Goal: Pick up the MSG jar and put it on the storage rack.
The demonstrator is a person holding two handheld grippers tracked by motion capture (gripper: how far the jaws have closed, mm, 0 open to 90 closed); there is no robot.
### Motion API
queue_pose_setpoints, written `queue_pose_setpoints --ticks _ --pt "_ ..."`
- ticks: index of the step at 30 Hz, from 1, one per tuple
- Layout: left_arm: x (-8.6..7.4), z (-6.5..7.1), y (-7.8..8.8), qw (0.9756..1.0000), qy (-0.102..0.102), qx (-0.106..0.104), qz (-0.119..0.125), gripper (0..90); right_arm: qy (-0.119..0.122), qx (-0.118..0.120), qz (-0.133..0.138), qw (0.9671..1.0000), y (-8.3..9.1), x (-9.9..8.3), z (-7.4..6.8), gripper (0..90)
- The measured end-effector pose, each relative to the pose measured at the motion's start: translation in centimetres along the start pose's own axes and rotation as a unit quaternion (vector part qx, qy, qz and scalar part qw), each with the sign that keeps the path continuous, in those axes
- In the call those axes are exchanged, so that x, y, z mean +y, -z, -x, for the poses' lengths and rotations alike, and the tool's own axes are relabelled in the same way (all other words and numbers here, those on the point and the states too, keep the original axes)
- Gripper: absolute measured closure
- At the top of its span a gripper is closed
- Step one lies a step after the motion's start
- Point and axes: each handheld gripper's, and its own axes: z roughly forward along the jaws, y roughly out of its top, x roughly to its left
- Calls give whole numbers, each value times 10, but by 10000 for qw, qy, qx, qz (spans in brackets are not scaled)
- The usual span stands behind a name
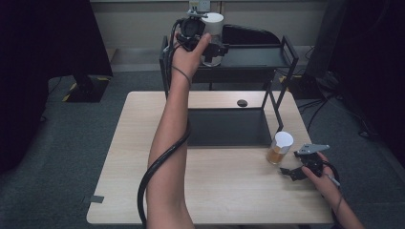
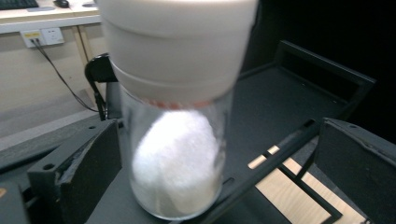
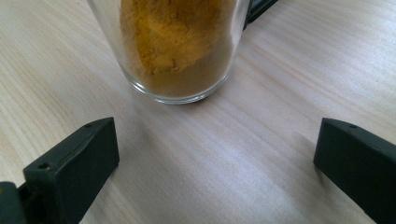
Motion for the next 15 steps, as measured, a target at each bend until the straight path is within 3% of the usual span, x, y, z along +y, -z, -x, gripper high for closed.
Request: queue_pose_setpoints --ticks 7,15 --pt "-13 1 0 9999 -99 -127 -22 2 -5 -1 1 10000 0 0 0 0" --pt "-31 -2 0 9996 -19 -271 44 4 -4 0 1 10000 0 0 0 0"
